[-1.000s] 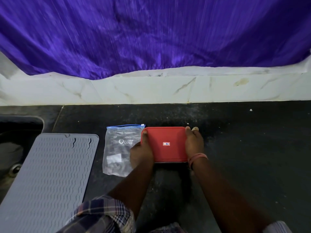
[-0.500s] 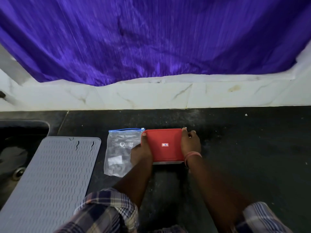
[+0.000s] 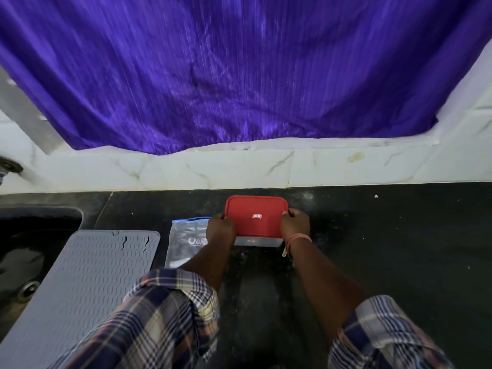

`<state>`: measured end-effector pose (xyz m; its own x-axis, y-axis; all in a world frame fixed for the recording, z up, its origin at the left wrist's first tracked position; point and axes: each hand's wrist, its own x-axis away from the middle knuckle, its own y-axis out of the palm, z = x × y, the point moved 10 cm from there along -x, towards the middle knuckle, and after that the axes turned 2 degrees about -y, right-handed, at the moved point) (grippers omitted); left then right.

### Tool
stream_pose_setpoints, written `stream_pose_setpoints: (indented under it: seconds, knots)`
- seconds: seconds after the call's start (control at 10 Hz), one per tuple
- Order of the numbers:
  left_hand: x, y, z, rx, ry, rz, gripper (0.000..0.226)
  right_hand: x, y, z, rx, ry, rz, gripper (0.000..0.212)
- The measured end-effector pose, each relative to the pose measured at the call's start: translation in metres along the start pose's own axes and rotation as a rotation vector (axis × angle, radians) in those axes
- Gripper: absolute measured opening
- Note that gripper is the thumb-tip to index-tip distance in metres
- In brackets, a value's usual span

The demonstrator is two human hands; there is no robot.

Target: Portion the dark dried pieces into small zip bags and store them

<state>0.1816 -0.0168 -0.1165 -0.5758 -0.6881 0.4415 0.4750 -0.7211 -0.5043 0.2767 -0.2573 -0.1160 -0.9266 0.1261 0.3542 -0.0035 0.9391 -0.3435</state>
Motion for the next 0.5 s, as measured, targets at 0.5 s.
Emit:
stream_pose_setpoints:
  seconds: [0.5]
  knots:
    - [0.047, -0.060, 0.069, -0.095, 0.209, 0.028, 0.047, 0.020, -0.014, -0.089, 0.249, -0.293, -0.043, 0.040]
